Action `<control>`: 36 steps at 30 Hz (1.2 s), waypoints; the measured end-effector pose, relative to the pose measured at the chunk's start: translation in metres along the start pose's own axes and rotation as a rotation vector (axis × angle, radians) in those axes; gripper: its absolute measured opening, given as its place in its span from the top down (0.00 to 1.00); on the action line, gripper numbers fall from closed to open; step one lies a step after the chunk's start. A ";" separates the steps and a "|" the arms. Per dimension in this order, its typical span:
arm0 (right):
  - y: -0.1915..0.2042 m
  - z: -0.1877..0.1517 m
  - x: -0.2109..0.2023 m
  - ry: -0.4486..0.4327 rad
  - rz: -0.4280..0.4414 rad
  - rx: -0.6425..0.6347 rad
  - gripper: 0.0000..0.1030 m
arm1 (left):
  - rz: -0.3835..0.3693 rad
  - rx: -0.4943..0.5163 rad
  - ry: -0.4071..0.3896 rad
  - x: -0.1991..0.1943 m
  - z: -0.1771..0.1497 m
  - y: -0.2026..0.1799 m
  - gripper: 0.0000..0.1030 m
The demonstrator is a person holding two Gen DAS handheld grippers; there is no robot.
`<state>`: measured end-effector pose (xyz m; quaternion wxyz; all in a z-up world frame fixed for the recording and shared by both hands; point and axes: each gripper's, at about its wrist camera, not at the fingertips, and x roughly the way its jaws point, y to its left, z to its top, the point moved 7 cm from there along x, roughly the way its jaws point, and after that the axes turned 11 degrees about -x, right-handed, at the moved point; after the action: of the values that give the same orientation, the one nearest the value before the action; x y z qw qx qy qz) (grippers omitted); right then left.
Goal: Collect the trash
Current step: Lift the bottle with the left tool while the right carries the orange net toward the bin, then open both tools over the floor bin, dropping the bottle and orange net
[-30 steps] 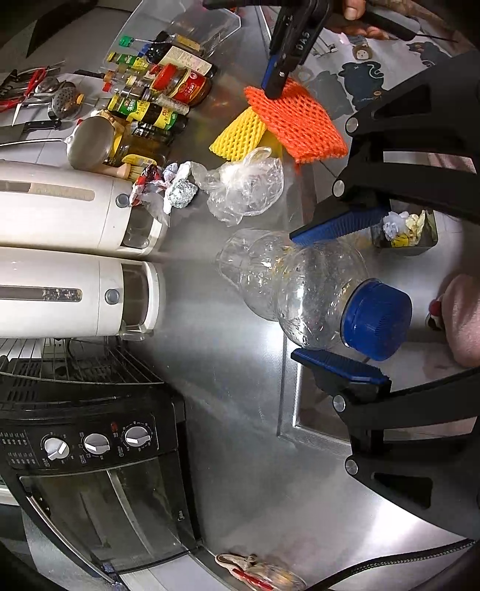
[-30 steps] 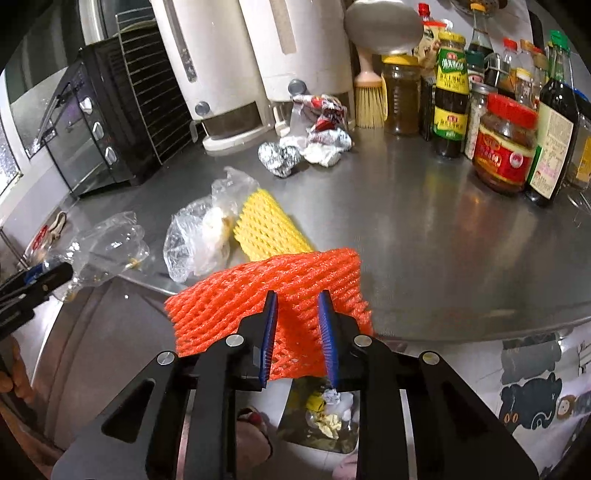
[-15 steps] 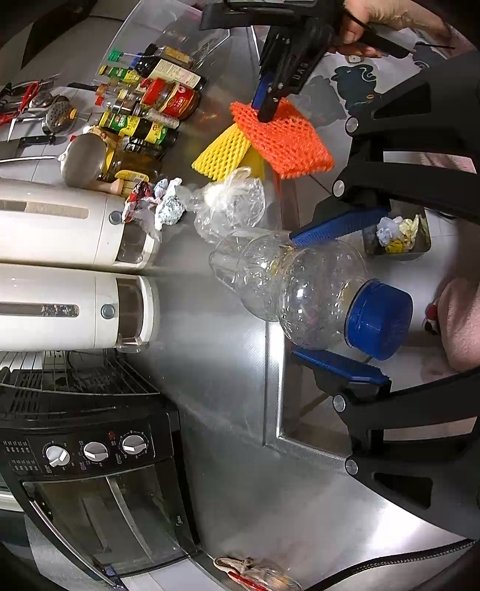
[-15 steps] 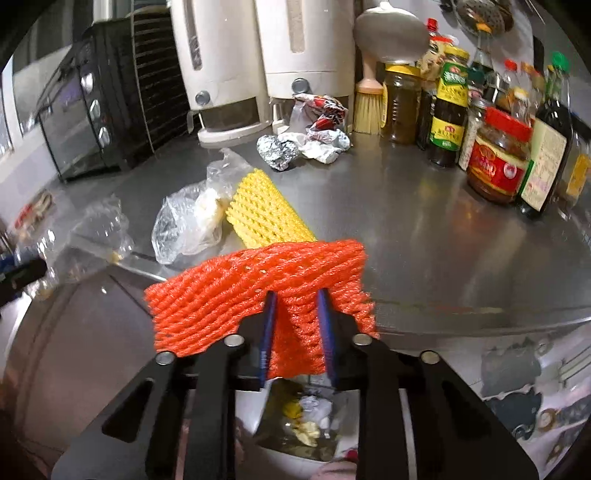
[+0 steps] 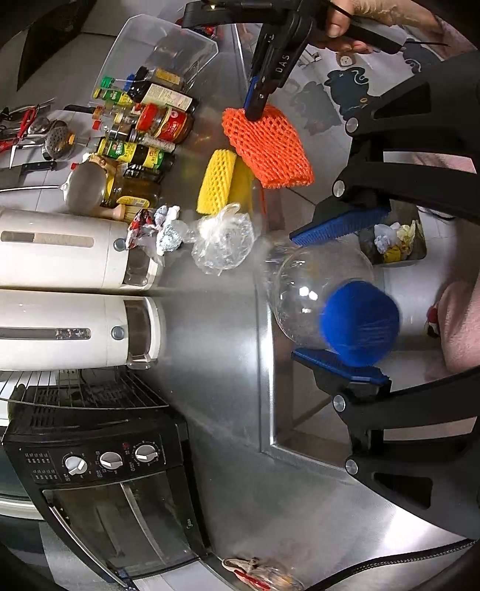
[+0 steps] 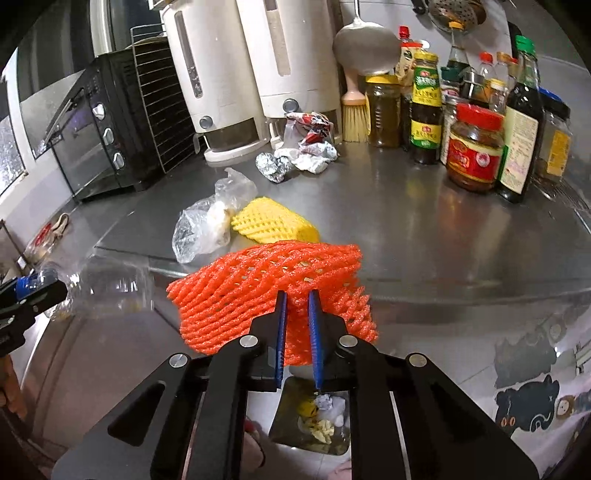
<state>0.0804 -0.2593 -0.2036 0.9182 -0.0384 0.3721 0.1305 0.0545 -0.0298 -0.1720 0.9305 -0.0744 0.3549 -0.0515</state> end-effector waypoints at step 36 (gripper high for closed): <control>-0.034 -0.214 0.162 0.434 -0.074 0.209 0.87 | -0.083 0.080 0.493 0.222 -0.227 -0.064 0.48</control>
<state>0.0572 -0.2938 -0.4713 0.8198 0.0160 0.5706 0.0461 0.0648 -0.1485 -0.4733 0.8151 -0.0373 0.5655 -0.1202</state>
